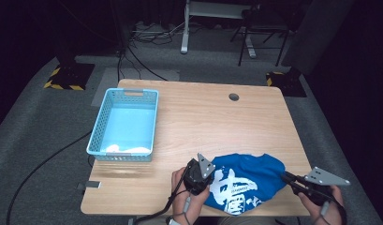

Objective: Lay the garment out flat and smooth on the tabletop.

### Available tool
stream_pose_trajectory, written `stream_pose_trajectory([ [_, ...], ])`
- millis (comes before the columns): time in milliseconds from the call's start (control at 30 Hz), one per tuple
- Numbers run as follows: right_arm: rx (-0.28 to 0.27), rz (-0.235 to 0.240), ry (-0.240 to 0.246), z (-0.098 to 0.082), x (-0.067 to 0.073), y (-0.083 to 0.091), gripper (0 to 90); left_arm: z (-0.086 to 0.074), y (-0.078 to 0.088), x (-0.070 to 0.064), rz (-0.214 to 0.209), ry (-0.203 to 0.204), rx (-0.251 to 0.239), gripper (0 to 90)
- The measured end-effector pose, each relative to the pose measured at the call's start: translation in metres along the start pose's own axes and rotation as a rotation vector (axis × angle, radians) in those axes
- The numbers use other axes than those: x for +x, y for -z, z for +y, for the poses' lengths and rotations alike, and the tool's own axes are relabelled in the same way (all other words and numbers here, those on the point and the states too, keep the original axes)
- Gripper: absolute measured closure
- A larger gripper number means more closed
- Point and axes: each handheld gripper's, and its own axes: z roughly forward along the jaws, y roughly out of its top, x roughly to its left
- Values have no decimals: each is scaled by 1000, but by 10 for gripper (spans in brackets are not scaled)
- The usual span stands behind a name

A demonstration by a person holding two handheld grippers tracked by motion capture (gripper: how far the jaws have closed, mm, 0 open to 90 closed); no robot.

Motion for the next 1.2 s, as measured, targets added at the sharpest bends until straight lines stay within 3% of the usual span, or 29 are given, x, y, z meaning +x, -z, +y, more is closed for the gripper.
stream_pose_trajectory([
  [100,-61,-2,37,17,8,26,823,16,20,-2,21,-46,-68,784],
  [133,-87,-11,44,28,5,30,825,28,17,6,64,-72,-97,781],
  [167,-127,-30,49,42,-2,29,825,42,7,22,144,-84,-106,759],
  [200,-169,-65,40,59,-15,20,797,55,-10,50,251,-22,-84,678],
  [233,-273,-137,-8,76,-36,1,590,60,-19,73,288,100,-50,542],
  [267,-326,-243,-46,84,-54,-22,399,60,-20,82,253,178,-54,499],
  [300,-270,-250,-79,85,-61,-30,380,56,-18,85,212,222,-62,459],
  [333,-238,-212,-122,82,-62,-34,370,51,-15,84,221,193,-58,432],
  [367,-275,-212,-124,75,-58,-35,361,43,-15,82,240,155,-37,418],
  [400,-279,-230,-98,66,-53,-36,362,32,-17,82,233,148,-2,408],
  [500,-210,-203,-93,48,-49,-46,346,14,-23,86,194,201,39,402],
  [533,-146,-177,-110,32,-48,-58,342,4,-28,87,187,217,68,401],
  [567,-131,-172,-112,28,-47,-61,341,-5,-32,87,181,220,100,399],
  [667,-91,-143,-113,18,-42,-68,334,-17,-40,83,158,228,137,394],
  [933,15,-72,-101,4,-34,-85,322,-25,-57,76,145,218,182,367],
  [1200,104,-8,-72,-6,-21,-105,312,-32,-58,89,167,245,203,341],
])
